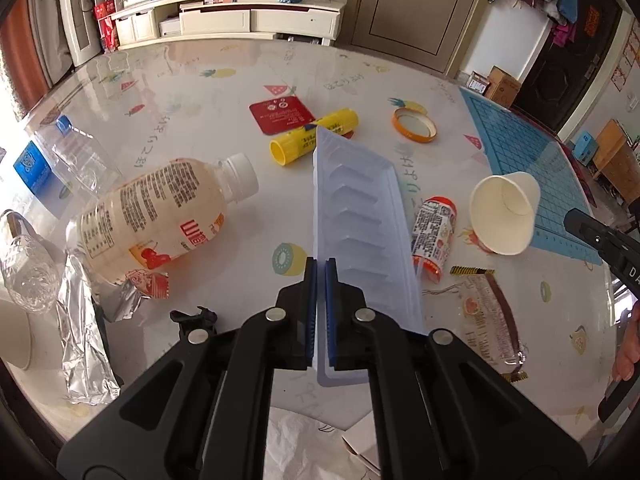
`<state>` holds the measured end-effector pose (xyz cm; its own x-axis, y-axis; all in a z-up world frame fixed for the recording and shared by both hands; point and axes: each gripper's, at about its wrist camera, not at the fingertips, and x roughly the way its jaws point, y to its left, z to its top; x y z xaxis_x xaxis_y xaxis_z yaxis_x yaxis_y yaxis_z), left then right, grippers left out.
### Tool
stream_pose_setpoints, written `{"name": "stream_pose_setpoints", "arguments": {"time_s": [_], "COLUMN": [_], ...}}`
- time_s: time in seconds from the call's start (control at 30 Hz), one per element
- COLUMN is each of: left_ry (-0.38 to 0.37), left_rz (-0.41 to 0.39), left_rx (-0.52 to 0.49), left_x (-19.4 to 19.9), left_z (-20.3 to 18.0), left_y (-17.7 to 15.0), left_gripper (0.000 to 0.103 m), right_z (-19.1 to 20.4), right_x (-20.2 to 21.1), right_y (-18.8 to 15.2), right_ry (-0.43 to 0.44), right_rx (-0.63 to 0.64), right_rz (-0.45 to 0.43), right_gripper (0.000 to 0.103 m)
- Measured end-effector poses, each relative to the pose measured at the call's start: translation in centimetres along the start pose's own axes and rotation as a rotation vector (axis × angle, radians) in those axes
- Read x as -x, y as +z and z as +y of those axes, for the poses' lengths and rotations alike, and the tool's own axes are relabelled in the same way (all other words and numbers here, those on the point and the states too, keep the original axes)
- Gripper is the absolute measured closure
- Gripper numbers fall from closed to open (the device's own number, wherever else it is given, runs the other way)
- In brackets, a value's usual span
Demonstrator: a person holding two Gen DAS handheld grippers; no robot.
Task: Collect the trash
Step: 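Lift the tray with the left tool while the right tool grasps the white paper cup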
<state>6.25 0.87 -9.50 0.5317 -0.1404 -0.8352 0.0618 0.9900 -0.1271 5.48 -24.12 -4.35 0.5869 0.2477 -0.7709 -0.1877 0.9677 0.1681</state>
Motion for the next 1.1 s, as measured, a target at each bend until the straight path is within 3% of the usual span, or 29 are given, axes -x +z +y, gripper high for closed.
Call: {"name": "stream_pose_setpoints", "arguments": {"time_s": [0.17,0.27,0.3,0.33,0.37,0.4,0.6,0.73,0.8,1.0,1.1], "left_ry": [0.002,0.002,0.003,0.003,0.003,0.001,-0.010,-0.015,-0.019,-0.024,-0.036], "left_rz": [-0.010,-0.007,-0.006,-0.005,-0.003,0.000,0.000,-0.002,-0.003,-0.028,-0.047], "left_rx": [0.003,0.005,0.008,0.010,0.014,0.018,0.027,0.036,0.035,0.027,0.038], "left_x": [0.5,0.5,0.4,0.3,0.2,0.1,-0.5,-0.6,-0.6,0.8,2.0], "left_z": [0.0,0.1,0.2,0.4,0.5,0.6,0.9,1.2,1.2,1.0,1.1], "left_y": [0.1,-0.1,-0.1,0.0,0.0,0.1,0.8,1.0,1.1,1.0,1.1], "left_gripper": [0.101,0.101,0.101,0.101,0.101,0.101,0.101,0.101,0.101,0.101,0.101], "right_z": [0.3,0.7,1.1,1.4,2.1,2.4,5.2,5.5,5.5,4.5,3.5], "right_x": [0.1,-0.3,-0.5,-0.5,-0.6,-0.8,-4.6,-7.0,-7.0,-3.8,-1.3], "right_y": [-0.1,-0.1,0.1,0.2,0.5,0.7,2.3,2.2,2.0,2.4,3.1], "right_ry": [-0.019,-0.027,-0.042,-0.052,-0.076,-0.088,-0.207,-0.324,-0.363,-0.355,-0.284], "right_rx": [0.018,0.021,0.028,0.038,0.063,0.078,0.185,0.233,0.255,0.256,0.193], "right_rz": [-0.006,-0.015,-0.020,-0.031,-0.054,-0.063,-0.041,-0.008,-0.021,-0.071,-0.088], "right_gripper": [0.102,0.094,0.085,0.065,0.052,0.051,0.052,0.078,0.084,0.099,0.100]}}
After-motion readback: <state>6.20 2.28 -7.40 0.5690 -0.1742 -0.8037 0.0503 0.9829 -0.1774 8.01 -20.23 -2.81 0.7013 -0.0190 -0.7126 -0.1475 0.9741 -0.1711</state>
